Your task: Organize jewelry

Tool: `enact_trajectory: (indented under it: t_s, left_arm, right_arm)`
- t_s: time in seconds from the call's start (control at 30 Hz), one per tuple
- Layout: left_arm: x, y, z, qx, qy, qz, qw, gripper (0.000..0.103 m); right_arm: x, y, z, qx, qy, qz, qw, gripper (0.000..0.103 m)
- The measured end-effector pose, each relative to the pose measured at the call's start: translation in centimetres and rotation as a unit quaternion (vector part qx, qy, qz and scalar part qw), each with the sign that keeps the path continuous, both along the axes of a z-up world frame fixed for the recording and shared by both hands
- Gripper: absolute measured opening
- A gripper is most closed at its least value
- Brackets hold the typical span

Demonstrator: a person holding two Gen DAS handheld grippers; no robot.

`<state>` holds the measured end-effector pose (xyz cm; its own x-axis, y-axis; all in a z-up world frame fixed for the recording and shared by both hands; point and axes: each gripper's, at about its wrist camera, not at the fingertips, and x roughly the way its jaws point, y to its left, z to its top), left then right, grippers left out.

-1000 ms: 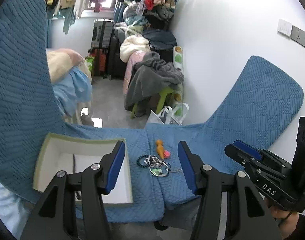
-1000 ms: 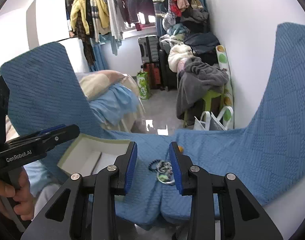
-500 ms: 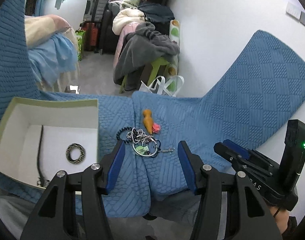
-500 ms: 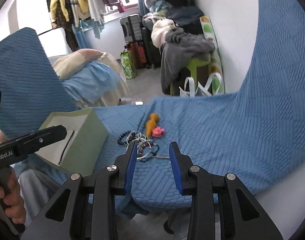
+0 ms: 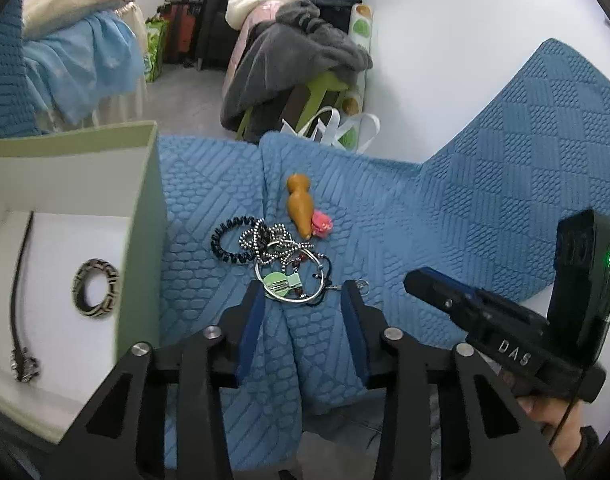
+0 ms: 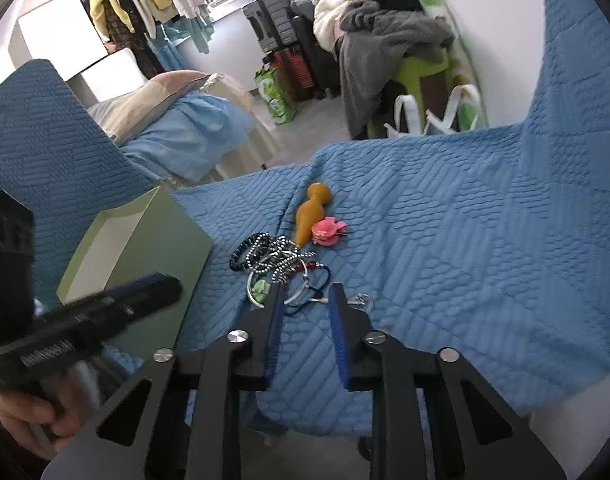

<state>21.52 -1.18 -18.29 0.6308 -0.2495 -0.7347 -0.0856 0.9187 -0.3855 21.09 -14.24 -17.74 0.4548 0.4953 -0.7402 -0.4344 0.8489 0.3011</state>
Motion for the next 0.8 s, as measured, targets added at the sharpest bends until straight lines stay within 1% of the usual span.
enact_trajectory:
  t_s: [0.03, 0.07, 0.2, 0.33, 0.4, 0.47, 0.53, 0.6, 0.67, 0.73, 0.8]
  left_arm:
    - [0.4, -0.2, -0.4, 0.002, 0.001, -0.003, 1.0000, 0.037]
    - [0.9, -0.4, -0.9, 0.006, 0.004, -0.009, 0.9999, 0.037]
    - [2.2, -1.5, -2.3, 0.019, 0.012, -0.026, 0.9994, 0.037]
    - [3.2, -1.7, -3.7, 0.035, 0.025, -0.027, 0.9987, 0.037]
    - [3.4, -1.7, -3.9, 0.047, 0.023, -0.024, 0.9984, 0.037]
    - [3.7, -1.8, -4.2, 0.050, 0.023, -0.028, 0.9981, 0.037]
    - [4.2, -1.9, -4.5, 0.053, 0.021, -0.036, 0.9977, 0.034]
    - [4.7, -2.4, -4.8, 0.067, 0.023, -0.045, 0.9965, 0.033]
    - [5.0, -2.8, -5.3, 0.075, 0.025, -0.055, 0.9954, 0.026]
    - [5.3, -3.3, -5.7, 0.087, 0.027, -0.060, 0.9940, 0.022]
    - [5.3, -3.6, -5.8, 0.092, 0.026, -0.063, 0.9934, 0.022]
  right_arm:
    - [0.6, 0.2, -0.4, 0.005, 0.010, 0.005, 1.000, 0.016]
    - [1.3, 0.3, -1.0, 0.011, 0.025, 0.010, 1.000, 0.016]
    - [3.2, 1.4, -2.5, 0.020, 0.061, 0.025, 0.998, 0.015]
    - [4.8, 1.6, -3.8, 0.024, 0.093, 0.021, 0.995, 0.015]
    - [5.3, 1.4, -4.1, 0.027, 0.101, 0.017, 0.994, 0.015]
    - [5.6, 1.3, -4.2, 0.030, 0.105, 0.014, 0.994, 0.015]
    - [5.8, 1.0, -4.3, 0.038, 0.112, 0.009, 0.993, 0.015]
    - [6.2, 0.8, -4.4, 0.044, 0.117, 0.004, 0.992, 0.015]
    - [6.3, 0.8, -4.5, 0.044, 0.118, 0.002, 0.992, 0.015]
    - [6.4, 1.1, -4.6, 0.045, 0.122, 0.005, 0.991, 0.016]
    - [6.6, 1.4, -4.9, 0.046, 0.128, 0.009, 0.991, 0.016]
